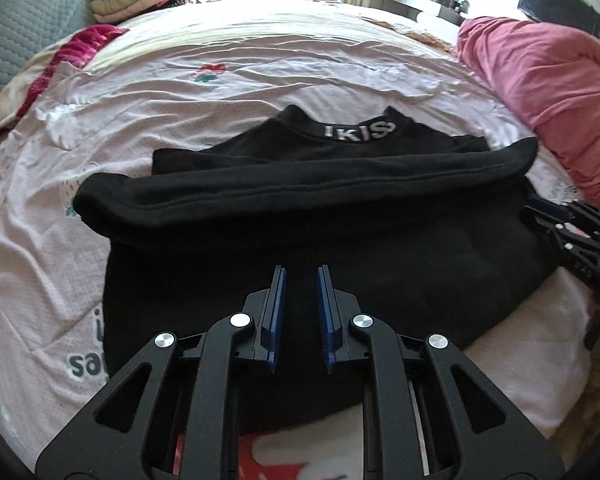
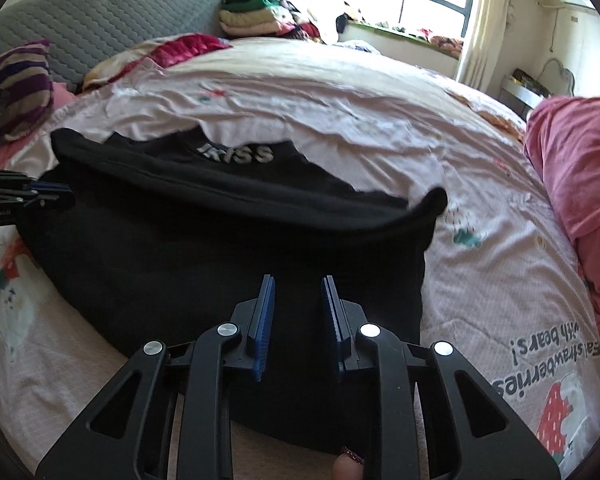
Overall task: Fold small clothes
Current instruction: 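Lay the hem down near the collar and open both grippers, then press the folded edge flat with the left gripper, then pull both open grippers back from the folded black sweatshirt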
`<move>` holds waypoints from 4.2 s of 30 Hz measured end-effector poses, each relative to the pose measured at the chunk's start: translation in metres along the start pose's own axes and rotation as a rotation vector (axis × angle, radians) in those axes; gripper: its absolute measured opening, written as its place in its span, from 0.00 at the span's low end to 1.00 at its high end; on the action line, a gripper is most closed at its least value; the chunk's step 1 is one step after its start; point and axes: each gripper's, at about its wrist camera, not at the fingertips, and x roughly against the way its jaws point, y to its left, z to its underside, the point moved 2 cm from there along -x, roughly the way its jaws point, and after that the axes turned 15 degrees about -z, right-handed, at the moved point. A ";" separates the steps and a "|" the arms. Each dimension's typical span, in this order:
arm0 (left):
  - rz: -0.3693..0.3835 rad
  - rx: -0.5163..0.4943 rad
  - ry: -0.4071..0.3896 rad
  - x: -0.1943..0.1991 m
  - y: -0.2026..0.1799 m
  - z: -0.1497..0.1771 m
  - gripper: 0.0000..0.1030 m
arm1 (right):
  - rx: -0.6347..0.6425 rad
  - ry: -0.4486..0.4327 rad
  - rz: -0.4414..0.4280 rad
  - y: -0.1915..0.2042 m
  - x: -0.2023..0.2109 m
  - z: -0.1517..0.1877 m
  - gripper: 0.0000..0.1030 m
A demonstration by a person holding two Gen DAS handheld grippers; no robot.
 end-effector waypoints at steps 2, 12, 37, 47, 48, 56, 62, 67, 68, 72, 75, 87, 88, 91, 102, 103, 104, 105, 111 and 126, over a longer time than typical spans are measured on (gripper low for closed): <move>-0.024 -0.008 -0.007 -0.003 0.002 -0.001 0.11 | -0.033 0.003 -0.005 -0.008 -0.004 0.001 0.22; -0.074 0.059 -0.040 -0.027 0.030 -0.016 0.12 | -0.053 0.010 -0.005 -0.030 -0.027 -0.017 0.22; -0.040 0.308 -0.075 -0.040 0.086 -0.041 0.37 | -0.287 -0.085 0.005 -0.105 -0.028 -0.040 0.26; -0.046 0.446 -0.022 -0.047 0.124 -0.032 0.39 | -0.278 -0.093 0.012 -0.108 -0.021 -0.037 0.45; -0.043 0.439 -0.016 -0.049 0.124 -0.031 0.40 | -0.276 -0.090 0.009 -0.107 -0.023 -0.037 0.45; -0.059 0.386 -0.001 -0.059 0.109 -0.027 0.42 | -0.265 -0.076 -0.037 -0.104 -0.031 -0.034 0.15; -0.067 0.357 -0.074 -0.045 0.101 -0.034 0.04 | -0.234 -0.127 -0.017 -0.096 -0.019 -0.039 0.06; -0.069 0.372 -0.159 -0.026 0.106 -0.041 0.04 | -0.267 -0.183 -0.008 -0.103 -0.007 -0.043 0.06; -0.079 0.372 -0.159 -0.027 0.106 -0.041 0.04 | -0.270 -0.176 0.003 -0.105 -0.010 -0.042 0.06; -0.108 0.369 -0.091 -0.049 0.103 -0.034 0.04 | -0.306 -0.100 0.040 -0.110 -0.027 -0.033 0.06; -0.126 0.355 -0.063 -0.058 0.100 -0.030 0.05 | -0.331 -0.084 0.047 -0.110 -0.031 -0.028 0.07; -0.170 0.323 -0.120 -0.009 0.088 -0.028 0.39 | -0.249 -0.159 0.067 -0.072 0.009 -0.028 0.37; -0.165 0.316 -0.125 -0.003 0.084 -0.028 0.41 | -0.220 -0.159 0.052 -0.062 0.013 -0.028 0.38; -0.137 0.283 -0.133 0.012 0.068 -0.025 0.43 | -0.170 -0.146 0.004 -0.041 0.016 -0.026 0.41; -0.099 0.150 -0.083 0.022 0.020 -0.005 0.56 | -0.067 -0.071 -0.080 0.018 0.005 -0.009 0.45; -0.105 0.134 -0.059 0.018 0.017 0.000 0.56 | -0.067 -0.065 -0.083 0.020 0.004 -0.006 0.46; -0.116 0.123 -0.036 0.015 0.016 0.004 0.56 | -0.070 -0.054 -0.081 0.022 0.003 -0.003 0.52; -0.129 0.111 -0.010 0.010 0.014 0.009 0.56 | -0.077 -0.040 -0.074 0.022 0.002 0.000 0.55; -0.120 0.117 0.000 0.010 0.020 0.028 0.60 | -0.155 0.022 -0.053 0.017 -0.004 0.016 0.64; -0.082 0.139 0.014 0.018 0.026 0.043 0.61 | -0.218 0.011 -0.056 0.014 0.004 0.035 0.66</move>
